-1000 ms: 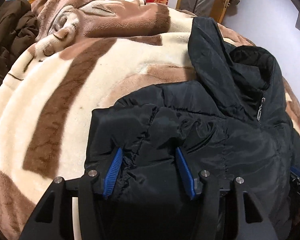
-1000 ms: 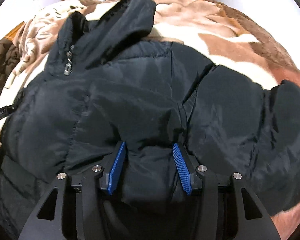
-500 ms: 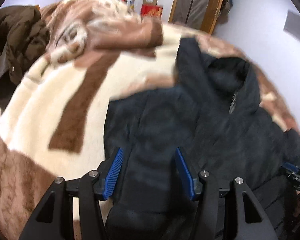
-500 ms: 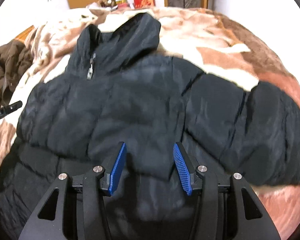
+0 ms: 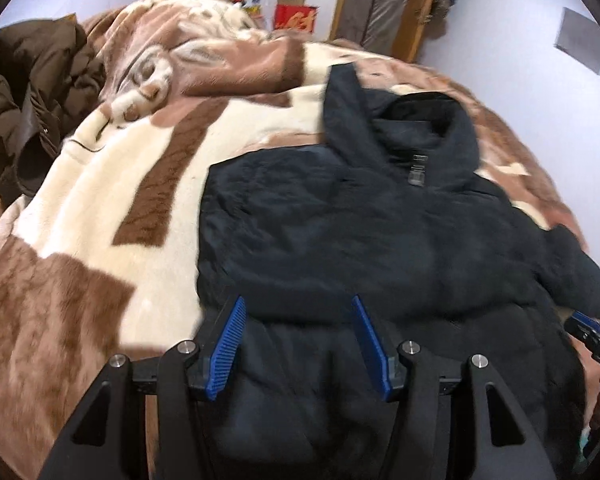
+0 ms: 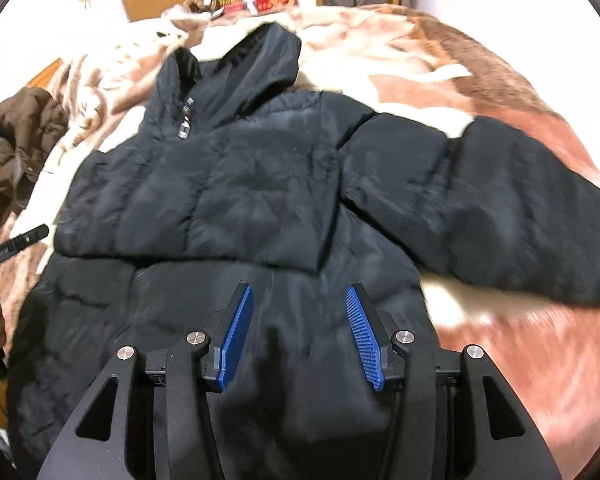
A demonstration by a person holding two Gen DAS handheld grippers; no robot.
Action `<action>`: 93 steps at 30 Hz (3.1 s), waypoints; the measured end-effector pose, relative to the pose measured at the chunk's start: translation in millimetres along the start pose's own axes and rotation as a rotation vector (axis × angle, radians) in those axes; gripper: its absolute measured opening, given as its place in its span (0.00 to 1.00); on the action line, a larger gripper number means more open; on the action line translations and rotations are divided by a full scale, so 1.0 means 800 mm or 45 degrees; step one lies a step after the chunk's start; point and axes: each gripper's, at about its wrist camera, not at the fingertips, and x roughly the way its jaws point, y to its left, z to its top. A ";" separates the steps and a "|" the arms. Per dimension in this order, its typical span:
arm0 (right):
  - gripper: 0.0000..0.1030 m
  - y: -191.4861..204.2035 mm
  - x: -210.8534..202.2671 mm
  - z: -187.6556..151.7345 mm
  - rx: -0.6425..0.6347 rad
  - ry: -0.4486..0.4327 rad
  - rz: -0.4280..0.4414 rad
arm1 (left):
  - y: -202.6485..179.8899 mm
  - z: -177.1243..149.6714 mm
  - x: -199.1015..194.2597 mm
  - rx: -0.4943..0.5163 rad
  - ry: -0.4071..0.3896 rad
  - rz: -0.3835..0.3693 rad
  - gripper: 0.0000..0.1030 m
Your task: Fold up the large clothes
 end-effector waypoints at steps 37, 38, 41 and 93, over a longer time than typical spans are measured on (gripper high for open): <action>0.56 -0.258 -0.070 -0.066 0.654 -0.086 -0.119 | -0.160 -0.032 -0.029 0.233 -0.005 -0.062 0.57; 0.59 -0.274 -0.062 -0.065 0.688 -0.080 -0.140 | -0.160 -0.029 -0.022 0.230 0.002 -0.057 0.57; 0.62 -0.314 -0.045 -0.063 0.776 -0.076 -0.163 | -0.159 -0.022 0.002 0.214 0.023 -0.044 0.57; 0.50 0.084 0.057 0.073 0.020 0.069 0.316 | 0.003 -0.041 -0.010 -0.134 0.008 0.019 0.57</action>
